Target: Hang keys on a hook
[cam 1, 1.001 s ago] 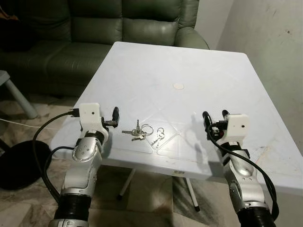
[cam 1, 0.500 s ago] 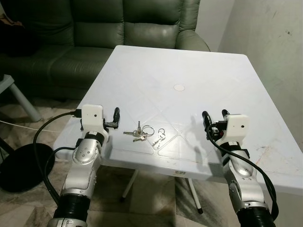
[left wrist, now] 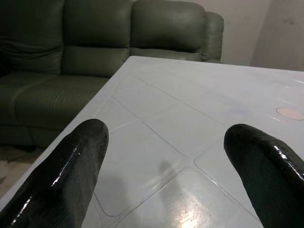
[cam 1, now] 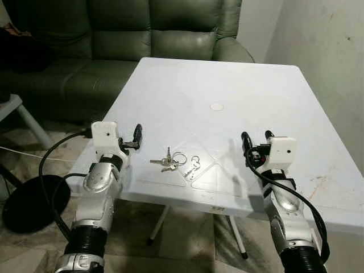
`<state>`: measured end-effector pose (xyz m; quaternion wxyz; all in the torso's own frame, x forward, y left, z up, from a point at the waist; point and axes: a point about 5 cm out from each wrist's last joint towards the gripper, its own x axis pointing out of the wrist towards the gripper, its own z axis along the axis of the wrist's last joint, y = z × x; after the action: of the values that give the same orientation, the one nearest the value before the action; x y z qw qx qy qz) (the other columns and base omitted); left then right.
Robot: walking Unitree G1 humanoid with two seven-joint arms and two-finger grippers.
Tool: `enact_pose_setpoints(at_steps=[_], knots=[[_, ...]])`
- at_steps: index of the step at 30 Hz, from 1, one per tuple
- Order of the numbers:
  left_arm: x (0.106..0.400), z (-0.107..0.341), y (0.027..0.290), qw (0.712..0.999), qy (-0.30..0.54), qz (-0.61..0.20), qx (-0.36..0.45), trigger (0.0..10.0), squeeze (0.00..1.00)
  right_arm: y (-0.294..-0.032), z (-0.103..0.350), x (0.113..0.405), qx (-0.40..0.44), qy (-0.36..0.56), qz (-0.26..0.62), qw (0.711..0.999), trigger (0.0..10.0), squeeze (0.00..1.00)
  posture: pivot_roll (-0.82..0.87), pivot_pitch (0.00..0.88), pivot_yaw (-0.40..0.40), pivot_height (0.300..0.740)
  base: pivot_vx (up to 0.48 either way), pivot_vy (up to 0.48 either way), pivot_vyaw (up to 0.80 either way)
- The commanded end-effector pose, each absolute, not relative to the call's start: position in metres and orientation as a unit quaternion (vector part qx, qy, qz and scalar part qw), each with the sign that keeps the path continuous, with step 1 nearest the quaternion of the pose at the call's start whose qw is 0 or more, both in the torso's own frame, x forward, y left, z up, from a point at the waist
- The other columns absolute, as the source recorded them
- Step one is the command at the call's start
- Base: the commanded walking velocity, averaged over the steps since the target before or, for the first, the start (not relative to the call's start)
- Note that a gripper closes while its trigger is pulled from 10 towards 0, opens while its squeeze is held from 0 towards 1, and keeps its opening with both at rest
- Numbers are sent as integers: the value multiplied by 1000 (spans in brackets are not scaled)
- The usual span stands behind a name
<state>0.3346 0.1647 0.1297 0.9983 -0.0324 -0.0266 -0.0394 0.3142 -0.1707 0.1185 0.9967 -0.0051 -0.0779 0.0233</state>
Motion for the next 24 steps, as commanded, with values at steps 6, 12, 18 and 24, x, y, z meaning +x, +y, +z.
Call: enact_pose_setpoints(at_steps=[6, 12, 18, 24], knots=[[335, 128, 163, 998, -27, -48, -16, 10000, 0, -169, 121, 320, -12, -79, 33, 996, 10000, 0, 7, 0, 4, 740, 0, 0, 0], [336, 129, 165, 998, -29, -48, -18, 10000, 0, -168, 122, 322, -14, -80, 37, 996, 10000, 0, 9, 0, 1, 740, 0, 0, 0], [336, 130, 170, 998, -34, -43, -17, 10000, 0, -167, 122, 322, -19, -82, 44, 995, 10000, 0, 13, 0, -10, 740, 0, 0, 0], [335, 130, 170, 998, -35, -43, -15, 10000, 0, -167, 122, 323, -21, -82, 47, 995, 10000, 0, 15, 0, -11, 740, 0, 0, 0]])
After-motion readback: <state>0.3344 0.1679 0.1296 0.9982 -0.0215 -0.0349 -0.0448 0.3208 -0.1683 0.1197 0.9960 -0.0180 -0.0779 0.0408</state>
